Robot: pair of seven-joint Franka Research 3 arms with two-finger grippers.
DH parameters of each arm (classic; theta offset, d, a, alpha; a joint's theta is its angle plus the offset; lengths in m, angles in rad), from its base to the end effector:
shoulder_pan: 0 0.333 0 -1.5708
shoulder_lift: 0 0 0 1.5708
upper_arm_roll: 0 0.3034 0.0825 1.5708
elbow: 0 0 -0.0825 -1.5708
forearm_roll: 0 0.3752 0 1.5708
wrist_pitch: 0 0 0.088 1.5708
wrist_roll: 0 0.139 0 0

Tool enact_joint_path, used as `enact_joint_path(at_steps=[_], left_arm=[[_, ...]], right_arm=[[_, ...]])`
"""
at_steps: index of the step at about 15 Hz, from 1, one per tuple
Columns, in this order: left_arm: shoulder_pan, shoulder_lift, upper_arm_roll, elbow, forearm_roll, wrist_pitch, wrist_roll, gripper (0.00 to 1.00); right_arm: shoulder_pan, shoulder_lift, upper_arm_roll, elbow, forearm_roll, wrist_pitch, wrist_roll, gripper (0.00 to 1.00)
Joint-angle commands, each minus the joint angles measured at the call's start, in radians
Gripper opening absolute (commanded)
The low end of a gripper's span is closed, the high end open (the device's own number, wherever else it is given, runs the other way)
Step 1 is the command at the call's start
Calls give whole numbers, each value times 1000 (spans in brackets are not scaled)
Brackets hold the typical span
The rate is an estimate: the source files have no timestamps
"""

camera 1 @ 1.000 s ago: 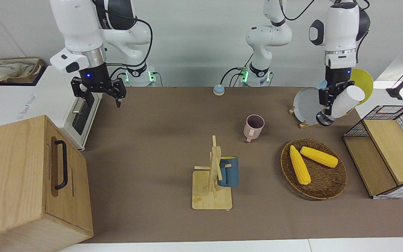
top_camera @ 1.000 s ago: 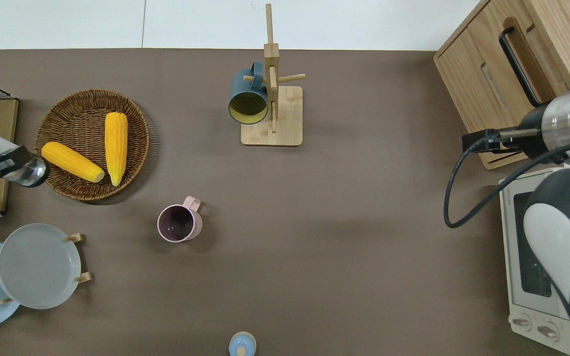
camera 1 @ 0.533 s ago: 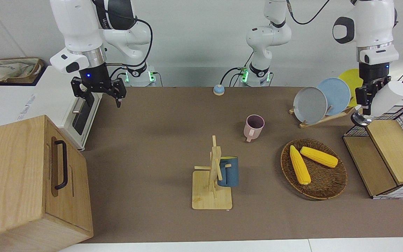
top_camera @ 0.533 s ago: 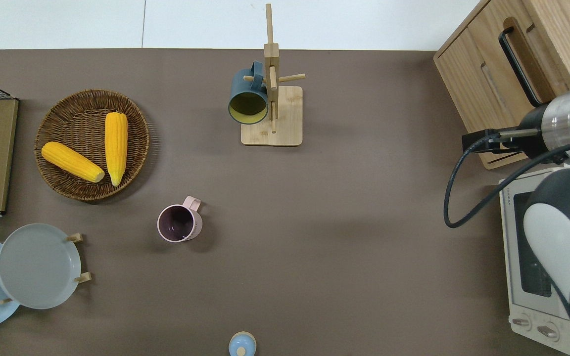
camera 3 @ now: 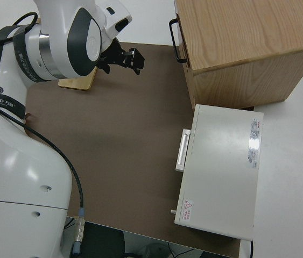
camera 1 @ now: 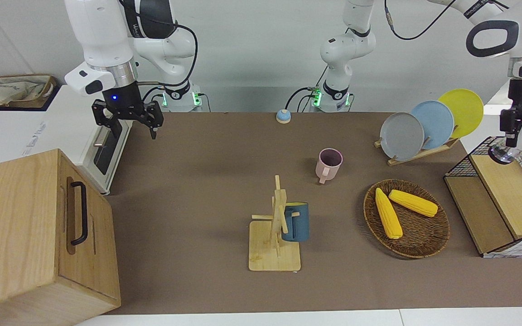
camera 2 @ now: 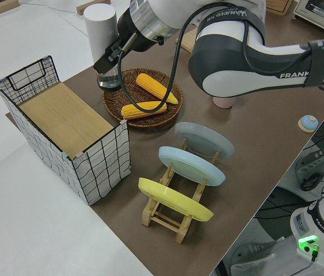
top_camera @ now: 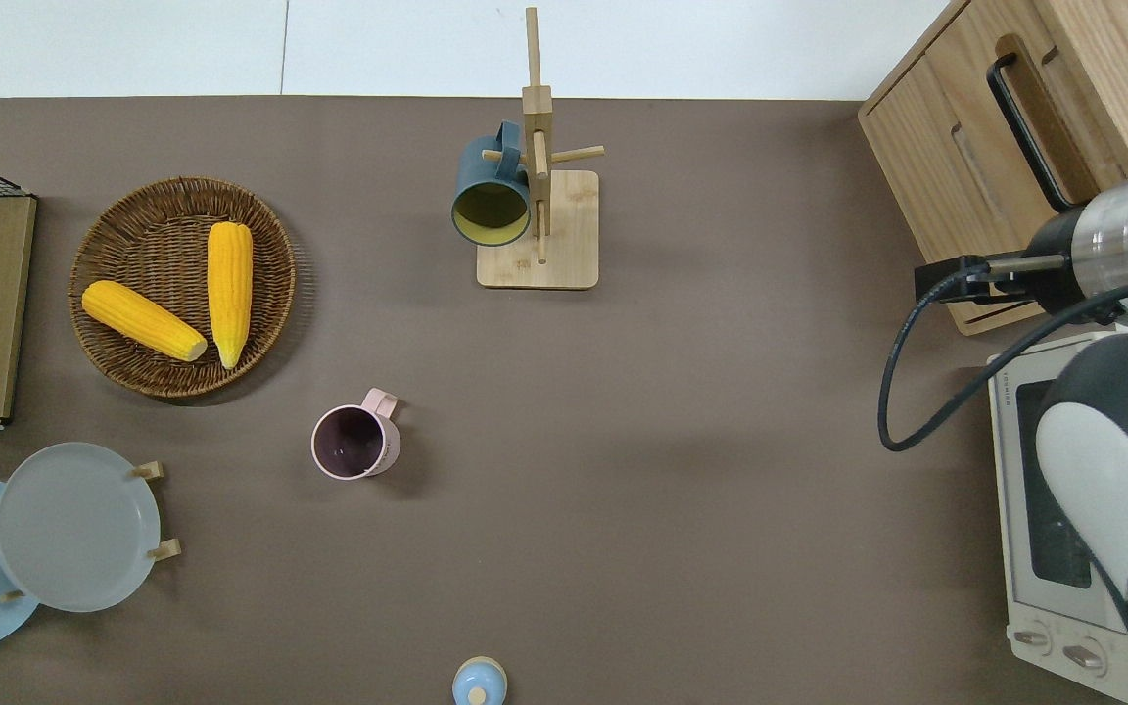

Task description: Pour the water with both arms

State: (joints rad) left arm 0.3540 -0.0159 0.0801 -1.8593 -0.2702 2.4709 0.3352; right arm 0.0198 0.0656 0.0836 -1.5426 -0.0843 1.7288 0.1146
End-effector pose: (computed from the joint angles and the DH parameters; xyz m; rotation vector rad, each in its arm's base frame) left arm 0.5591 0.2544 0.5558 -2.9266 -0.3784 -1.0167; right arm 0.5824 0.0486 0.5719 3.0704 -0.0053 0.1978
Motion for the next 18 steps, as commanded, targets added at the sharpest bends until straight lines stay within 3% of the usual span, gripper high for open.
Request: enact_joint_path(at_steps=[1, 6, 9, 18], left_arm=[[103, 94, -10, 106, -182, 10, 287, 0], [186, 163, -11, 121, -407, 10, 588, 0], [195, 200, -13, 146, -494, 11, 674, 0], [187, 332, -33, 252, -520, 11, 723, 0]], right_arm=[[-9, -7, 4, 1, 21, -5, -9, 990], [-9, -7, 4, 1, 21, -5, -9, 990], [-9, -6, 4, 1, 21, -5, -9, 990], [-9, -6, 4, 1, 21, -5, -9, 990]])
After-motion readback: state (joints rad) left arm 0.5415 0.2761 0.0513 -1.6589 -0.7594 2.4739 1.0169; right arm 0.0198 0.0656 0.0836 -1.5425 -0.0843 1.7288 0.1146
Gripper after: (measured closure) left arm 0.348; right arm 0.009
